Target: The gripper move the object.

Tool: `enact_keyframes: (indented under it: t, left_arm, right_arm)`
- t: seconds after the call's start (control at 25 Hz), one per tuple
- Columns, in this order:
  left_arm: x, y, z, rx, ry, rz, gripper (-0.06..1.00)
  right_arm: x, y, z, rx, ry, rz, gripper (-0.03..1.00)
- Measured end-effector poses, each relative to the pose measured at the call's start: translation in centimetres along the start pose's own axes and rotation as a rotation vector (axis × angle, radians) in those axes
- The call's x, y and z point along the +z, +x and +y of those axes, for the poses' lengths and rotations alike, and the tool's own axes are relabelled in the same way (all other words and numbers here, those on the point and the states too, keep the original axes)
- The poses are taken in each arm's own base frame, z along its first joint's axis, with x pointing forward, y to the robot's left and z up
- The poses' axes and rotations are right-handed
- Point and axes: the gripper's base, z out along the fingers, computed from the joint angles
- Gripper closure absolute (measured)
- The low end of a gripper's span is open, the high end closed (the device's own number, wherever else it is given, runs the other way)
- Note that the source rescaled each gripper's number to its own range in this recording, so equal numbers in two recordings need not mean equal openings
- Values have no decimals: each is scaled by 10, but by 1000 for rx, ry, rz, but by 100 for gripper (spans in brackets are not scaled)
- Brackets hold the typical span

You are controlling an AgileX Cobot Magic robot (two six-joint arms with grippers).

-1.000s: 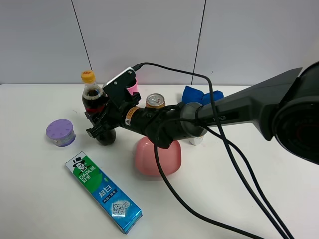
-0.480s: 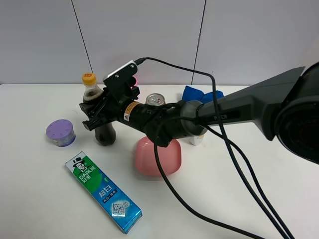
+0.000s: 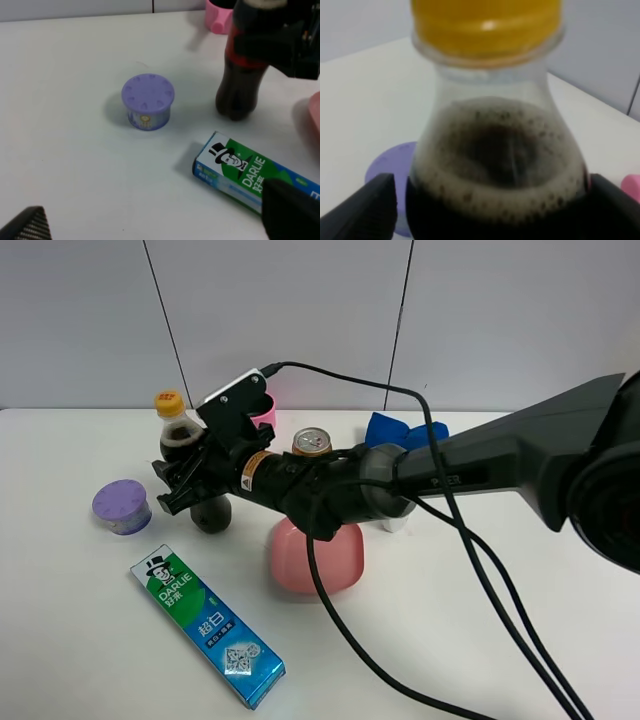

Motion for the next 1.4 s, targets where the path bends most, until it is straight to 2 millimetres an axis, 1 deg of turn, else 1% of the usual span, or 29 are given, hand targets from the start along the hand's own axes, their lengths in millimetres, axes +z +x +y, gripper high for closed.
enact_keyframes:
  t: [0.12, 0.36, 0.4, 0.48, 0.6, 0.8, 0.92, 1.08, 1.16, 1.28, 1.4]
  left_arm:
    - [0, 0, 0, 0, 0, 0, -6]
    - [0, 0, 0, 0, 0, 0, -6]
    - [0, 0, 0, 0, 0, 0, -6]
    - [0, 0, 0, 0, 0, 0, -6]
    - [0, 0, 0, 0, 0, 0, -6]
    - [0, 0, 0, 0, 0, 0, -6]
    - [0, 0, 0, 0, 0, 0, -6]
    - [0, 0, 0, 0, 0, 0, -6]
    - [0, 0, 0, 0, 0, 0, -6]
    - [0, 0, 0, 0, 0, 0, -6]
    - [0, 0, 0, 0, 0, 0, -6]
  right_arm:
    - [-12, 2, 0, -12, 4, 18, 45]
    - [-38, 18, -2, -40, 28, 70, 45]
    - [-41, 18, -2, -33, 33, 62, 45]
    - [-50, 16, -4, -30, 53, 39, 45]
    - [-62, 7, -5, -32, 79, -6, 45]
    - [-84, -7, -6, -5, 102, -3, 45]
    - [-101, -29, -5, 19, 104, 11, 45]
    - [-134, -76, -1, 20, 91, -57, 45]
    - [-157, -102, -2, 14, 90, -107, 45]
    - [-193, -131, -11, 4, 118, -152, 45]
    - [-229, -151, -29, -12, 181, -169, 45]
